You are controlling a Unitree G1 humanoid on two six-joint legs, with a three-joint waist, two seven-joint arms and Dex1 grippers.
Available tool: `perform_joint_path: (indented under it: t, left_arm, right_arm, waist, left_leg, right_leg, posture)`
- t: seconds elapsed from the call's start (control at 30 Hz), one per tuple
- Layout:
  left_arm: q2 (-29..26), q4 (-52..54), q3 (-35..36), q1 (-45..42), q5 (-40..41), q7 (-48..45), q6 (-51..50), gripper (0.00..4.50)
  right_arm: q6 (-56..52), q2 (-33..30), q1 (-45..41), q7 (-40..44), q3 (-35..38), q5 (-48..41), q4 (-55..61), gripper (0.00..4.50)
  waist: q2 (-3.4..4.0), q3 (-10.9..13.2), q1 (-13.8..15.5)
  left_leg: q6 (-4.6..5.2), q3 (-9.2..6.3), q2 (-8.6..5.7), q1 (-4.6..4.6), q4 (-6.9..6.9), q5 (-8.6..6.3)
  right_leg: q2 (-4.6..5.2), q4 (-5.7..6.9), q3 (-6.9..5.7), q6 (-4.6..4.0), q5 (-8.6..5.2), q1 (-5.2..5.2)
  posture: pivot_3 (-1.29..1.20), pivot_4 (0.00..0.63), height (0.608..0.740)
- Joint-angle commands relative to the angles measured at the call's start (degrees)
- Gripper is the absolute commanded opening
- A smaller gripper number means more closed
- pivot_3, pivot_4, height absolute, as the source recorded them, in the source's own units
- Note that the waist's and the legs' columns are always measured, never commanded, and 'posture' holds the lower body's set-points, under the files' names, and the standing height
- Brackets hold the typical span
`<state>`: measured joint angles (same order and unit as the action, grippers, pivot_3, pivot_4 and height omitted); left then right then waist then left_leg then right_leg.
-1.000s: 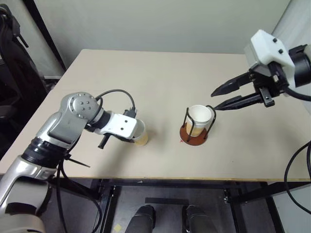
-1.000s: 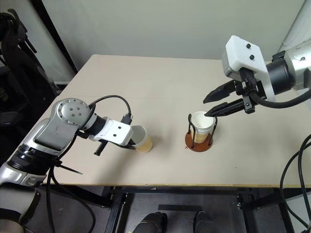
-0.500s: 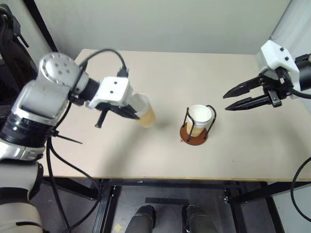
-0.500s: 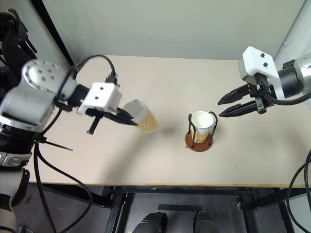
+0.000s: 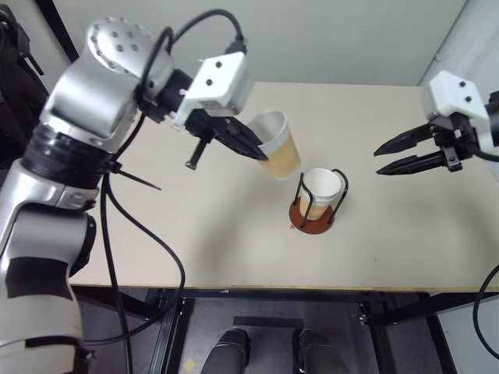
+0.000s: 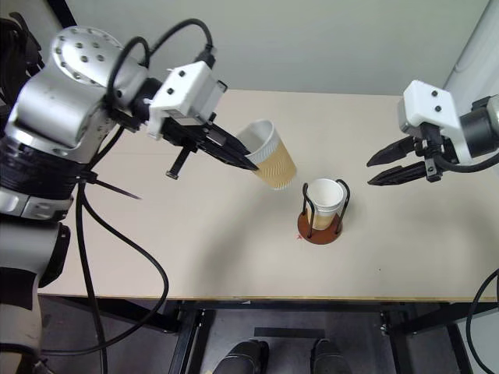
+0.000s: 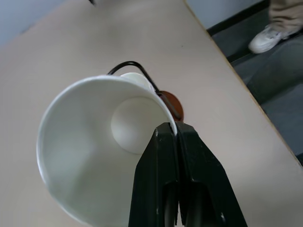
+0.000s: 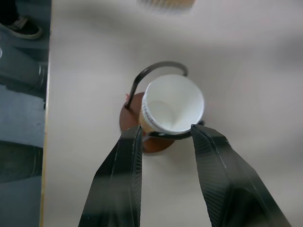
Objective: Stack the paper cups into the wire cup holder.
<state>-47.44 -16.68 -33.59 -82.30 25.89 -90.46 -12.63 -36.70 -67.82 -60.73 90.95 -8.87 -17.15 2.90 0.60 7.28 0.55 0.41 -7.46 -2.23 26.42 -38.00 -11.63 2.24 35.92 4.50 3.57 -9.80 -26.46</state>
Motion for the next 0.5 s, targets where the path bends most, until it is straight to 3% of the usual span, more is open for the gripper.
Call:
perform_joint_path:
  t: [0.03,0.37,0.5]
  left_arm:
    - [1.35,-4.49,-3.15,-3.86,1.13,-2.04,5.2,0.01]
    - [8.16,-17.16,-7.88,-14.02,5.38,-2.04,12.17,0.01]
    - [10.1,-21.21,-9.46,-15.18,4.84,-2.04,14.58,0.01]
  right_arm:
    - [-3.15,-2.68,-1.6,-1.71,5.36,-2.2,4.55,1.65]
    - [-10.49,-8.08,4.67,-6.87,13.24,-7.02,12.54,1.65]
    - [-11.25,-8.99,6.91,-8.73,14.97,-8.63,14.14,1.65]
  waist:
    - [0.01,0.0,0.1]
    - [-0.01,0.03,0.86]
    - [0.02,0.04,1.0]
  left_leg:
    - [0.04,0.0,0.0,0.06,-0.05,-0.03]
    - [0.2,0.03,-0.07,0.55,-0.28,-0.13]
    - [0.3,0.17,-0.09,0.56,-0.25,-0.19]
  right_leg:
    - [0.01,-0.02,0.0,0.05,0.03,0.0]
    - [0.12,-0.43,-0.03,0.47,0.14,-0.07]
    - [0.13,-0.7,0.04,1.07,0.45,-0.04]
  posture:
    - [0.0,0.15,0.74]
    - [0.0,0.15,0.74]
    - [0.0,0.15,0.74]
